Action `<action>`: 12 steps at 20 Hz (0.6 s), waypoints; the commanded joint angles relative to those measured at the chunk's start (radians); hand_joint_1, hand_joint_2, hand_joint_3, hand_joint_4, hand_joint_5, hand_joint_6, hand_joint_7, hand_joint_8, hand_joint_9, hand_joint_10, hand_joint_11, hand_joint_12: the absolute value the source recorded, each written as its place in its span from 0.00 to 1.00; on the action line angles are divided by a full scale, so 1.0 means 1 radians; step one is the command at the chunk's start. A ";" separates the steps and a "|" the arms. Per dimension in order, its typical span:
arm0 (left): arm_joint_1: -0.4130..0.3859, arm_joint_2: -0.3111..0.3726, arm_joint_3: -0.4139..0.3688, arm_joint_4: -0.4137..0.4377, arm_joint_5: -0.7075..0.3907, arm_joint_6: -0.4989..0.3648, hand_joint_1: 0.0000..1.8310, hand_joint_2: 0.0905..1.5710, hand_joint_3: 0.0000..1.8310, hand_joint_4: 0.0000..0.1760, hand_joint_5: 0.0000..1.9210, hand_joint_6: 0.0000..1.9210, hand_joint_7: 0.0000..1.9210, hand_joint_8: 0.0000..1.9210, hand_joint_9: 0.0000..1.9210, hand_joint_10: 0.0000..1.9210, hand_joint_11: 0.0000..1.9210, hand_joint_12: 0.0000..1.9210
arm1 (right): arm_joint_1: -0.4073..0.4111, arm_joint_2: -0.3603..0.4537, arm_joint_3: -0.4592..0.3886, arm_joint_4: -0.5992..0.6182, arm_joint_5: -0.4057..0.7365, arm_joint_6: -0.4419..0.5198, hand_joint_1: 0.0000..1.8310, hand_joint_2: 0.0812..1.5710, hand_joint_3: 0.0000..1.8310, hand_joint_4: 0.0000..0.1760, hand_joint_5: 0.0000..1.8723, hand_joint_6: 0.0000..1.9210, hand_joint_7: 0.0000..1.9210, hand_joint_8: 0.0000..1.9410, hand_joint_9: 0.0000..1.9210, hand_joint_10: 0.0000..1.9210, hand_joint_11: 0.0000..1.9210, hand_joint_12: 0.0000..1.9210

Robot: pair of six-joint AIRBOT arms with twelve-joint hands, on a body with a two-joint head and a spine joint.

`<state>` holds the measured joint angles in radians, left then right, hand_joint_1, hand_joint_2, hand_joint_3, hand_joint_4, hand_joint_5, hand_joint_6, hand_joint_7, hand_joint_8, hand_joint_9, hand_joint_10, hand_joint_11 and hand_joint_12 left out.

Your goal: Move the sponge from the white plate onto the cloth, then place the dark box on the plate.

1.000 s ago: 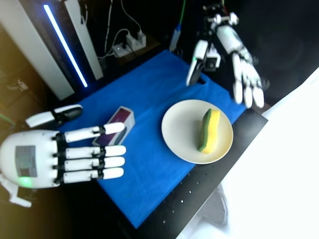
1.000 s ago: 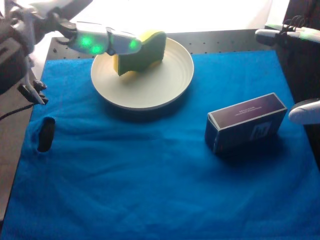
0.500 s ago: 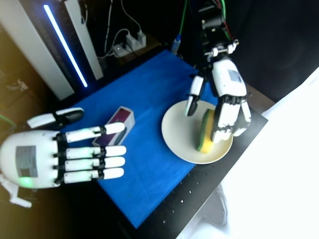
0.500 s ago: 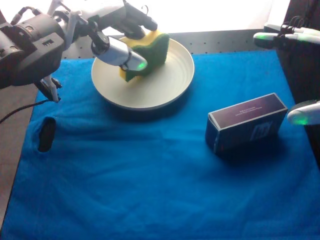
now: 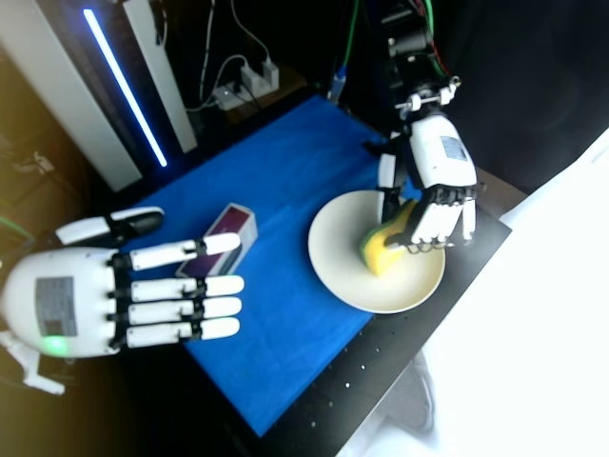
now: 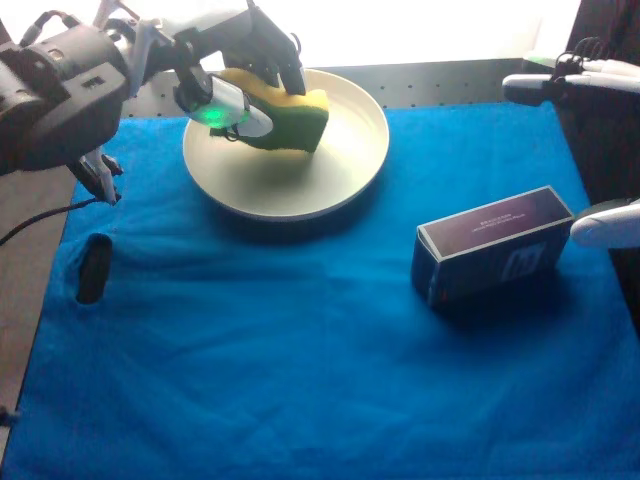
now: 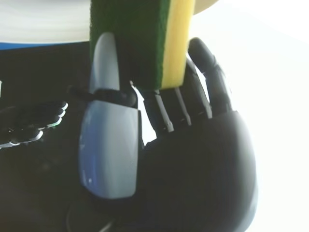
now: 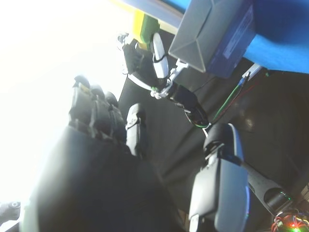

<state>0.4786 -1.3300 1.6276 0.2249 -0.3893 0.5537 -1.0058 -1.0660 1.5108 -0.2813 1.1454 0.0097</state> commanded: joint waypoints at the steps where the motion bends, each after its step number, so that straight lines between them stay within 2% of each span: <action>1: -0.015 0.027 -0.024 -0.015 -0.185 -0.003 0.74 0.69 0.00 0.00 0.53 0.35 0.48 0.59 0.47 0.66 0.31 0.77 | 0.013 -0.002 0.001 0.055 0.106 0.015 0.37 0.58 0.00 1.00 0.11 0.00 0.02 0.00 0.00 0.00 0.00 0.00; 2: -0.014 0.042 -0.043 -0.012 -0.214 -0.003 0.75 0.69 0.00 0.00 0.53 0.36 0.48 0.58 0.48 0.67 0.35 0.73 | 0.013 -0.002 0.001 0.056 0.106 0.016 0.38 0.58 0.00 1.00 0.11 0.00 0.02 0.00 0.00 0.00 0.00 0.00; 3: -0.014 0.081 -0.090 0.000 -0.268 -0.003 0.74 0.70 0.00 0.00 0.52 0.39 0.46 0.59 0.46 0.69 0.34 0.74 | 0.013 -0.002 -0.001 0.056 0.106 0.017 0.38 0.58 0.00 0.98 0.11 0.00 0.02 0.00 0.00 0.00 0.00 0.00; 4: -0.011 0.119 -0.133 0.016 -0.313 -0.003 0.74 0.70 0.00 0.00 0.53 0.38 0.46 0.61 0.45 0.71 0.31 0.75 | 0.013 -0.002 -0.002 0.058 0.106 0.017 0.41 0.59 0.00 0.89 0.11 0.00 0.01 0.00 0.00 0.00 0.00 0.00; 5: -0.004 0.165 -0.185 0.030 -0.359 -0.003 0.75 0.69 0.00 0.00 0.55 0.36 0.48 0.59 0.45 0.68 0.31 0.73 | 0.013 -0.002 -0.004 0.059 0.106 0.017 0.41 0.59 0.00 0.92 0.11 0.00 0.01 0.00 0.00 0.00 0.00 0.00; 6: 0.011 0.207 -0.231 0.045 -0.404 -0.003 0.75 0.69 0.00 0.00 0.56 0.29 0.51 0.57 0.46 0.70 0.33 0.74 | 0.013 -0.002 -0.005 0.060 0.106 0.017 0.38 0.58 0.00 0.98 0.11 0.00 0.02 0.00 0.00 0.00 0.00 0.00; 7: 0.035 0.262 -0.291 0.061 -0.451 -0.003 0.75 0.70 0.00 0.00 0.53 0.35 0.50 0.59 0.44 0.69 0.35 0.73 | 0.013 -0.002 -0.006 0.061 0.106 0.017 0.37 0.58 0.00 1.00 0.11 0.00 0.02 0.00 0.00 0.00 0.00 0.00; 8: 0.058 0.299 -0.331 0.072 -0.480 -0.003 0.75 0.69 0.00 0.00 0.52 0.37 0.50 0.57 0.45 0.68 0.38 0.71 | 0.013 -0.002 -0.009 0.062 0.106 0.017 0.37 0.58 0.00 1.00 0.11 0.00 0.03 0.01 0.00 0.00 0.00 0.00; 9: 0.083 0.332 -0.366 0.079 -0.504 -0.004 0.75 0.69 0.00 0.00 0.52 0.38 0.50 0.57 0.45 0.67 0.36 0.69 | 0.013 -0.002 -0.012 0.063 0.106 0.017 0.34 0.57 0.00 1.00 0.11 0.00 0.03 0.01 0.00 0.00 0.00 0.00; 10: 0.138 0.379 -0.413 0.082 -0.534 -0.012 0.75 0.70 0.00 0.00 0.48 0.45 0.50 0.56 0.46 0.67 0.37 0.68 | 0.013 -0.002 -0.016 0.064 0.106 0.017 0.35 0.56 0.00 1.00 0.11 0.00 0.04 0.01 0.00 0.00 0.00 0.00; 11: 0.179 0.406 -0.440 0.081 -0.550 -0.027 0.75 0.70 0.00 0.00 0.46 0.48 0.51 0.54 0.47 0.67 0.38 0.68 | 0.013 -0.002 -0.017 0.064 0.106 0.017 0.35 0.57 0.00 1.00 0.11 0.00 0.04 0.01 0.00 0.00 0.00 0.00; 12: 0.223 0.430 -0.463 0.074 -0.565 -0.047 0.71 0.67 0.00 0.00 0.53 0.37 0.56 0.53 0.51 0.57 0.45 0.74 | 0.013 -0.002 -0.017 0.064 0.106 0.017 0.34 0.56 0.00 0.98 0.11 0.00 0.04 0.01 0.00 0.00 0.00 0.00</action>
<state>0.7246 -0.8978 1.1568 0.3386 -0.8349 0.5098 -1.0058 -1.0664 1.4944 -0.2760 1.1458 0.0196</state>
